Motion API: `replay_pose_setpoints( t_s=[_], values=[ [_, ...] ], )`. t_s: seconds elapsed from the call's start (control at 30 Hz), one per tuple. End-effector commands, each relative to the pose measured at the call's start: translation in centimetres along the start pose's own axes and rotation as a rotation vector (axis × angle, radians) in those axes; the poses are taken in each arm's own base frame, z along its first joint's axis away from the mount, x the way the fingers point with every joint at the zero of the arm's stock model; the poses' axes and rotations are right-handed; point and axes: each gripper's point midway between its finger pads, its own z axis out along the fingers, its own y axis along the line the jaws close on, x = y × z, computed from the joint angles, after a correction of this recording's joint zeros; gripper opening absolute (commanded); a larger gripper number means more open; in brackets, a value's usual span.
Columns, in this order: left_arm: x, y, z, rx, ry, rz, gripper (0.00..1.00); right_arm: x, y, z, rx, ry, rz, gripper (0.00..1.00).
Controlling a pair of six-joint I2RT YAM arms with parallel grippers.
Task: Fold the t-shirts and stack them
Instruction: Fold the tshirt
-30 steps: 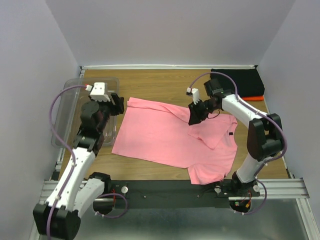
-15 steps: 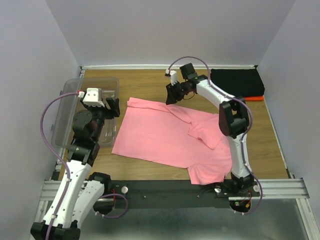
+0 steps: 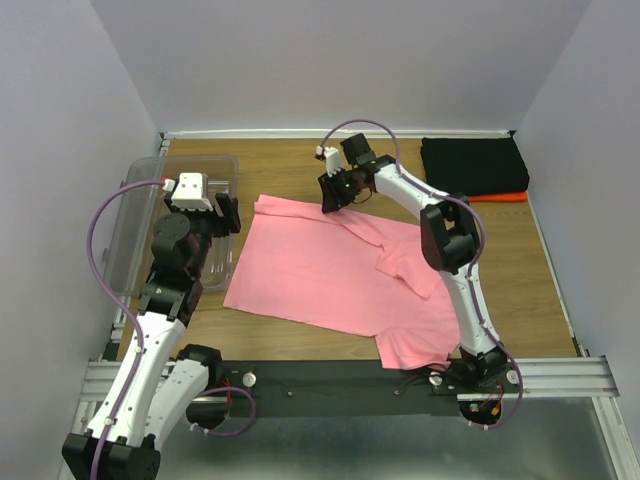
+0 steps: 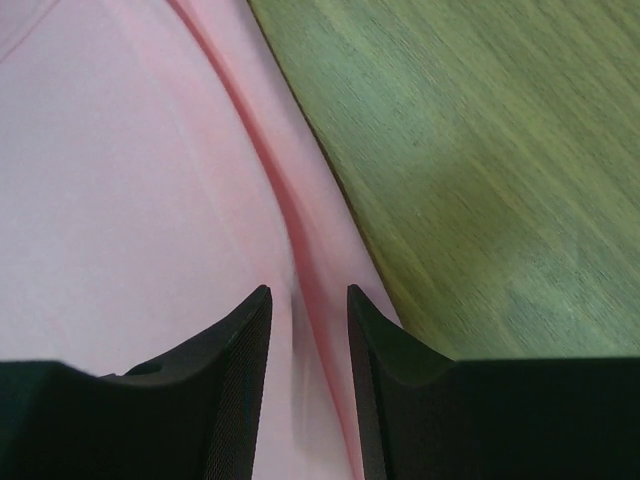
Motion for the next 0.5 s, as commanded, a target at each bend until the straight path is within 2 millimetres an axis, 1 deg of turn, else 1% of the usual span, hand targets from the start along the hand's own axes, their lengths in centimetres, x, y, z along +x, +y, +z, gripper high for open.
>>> replay_pose_setpoints(
  t_s=[0.0,0.2,0.27,0.4,0.47],
  values=[
    [0.0,0.6,-0.2,-0.024,-0.010,0.013,0.78,0.3,-0.4,1.1,0.026,0.011,0.005,0.42],
    [-0.1,0.4,-0.1,-0.013,-0.011,0.013,0.78,1.0,0.9,1.2,-0.005,0.029,-0.015,0.33],
    [0.1,0.4,-0.1,-0.012,-0.006,0.014,0.78,1.0,1.2,1.2,-0.013,0.030,-0.018,0.28],
    [0.1,0.4,-0.1,-0.012,-0.006,0.015,0.78,1.2,1.5,1.4,-0.018,0.038,-0.019,0.23],
    [0.1,0.4,-0.1,-0.011,-0.006,0.014,0.78,1.3,1.5,1.4,-0.016,0.040,-0.020,0.18]
  ],
)
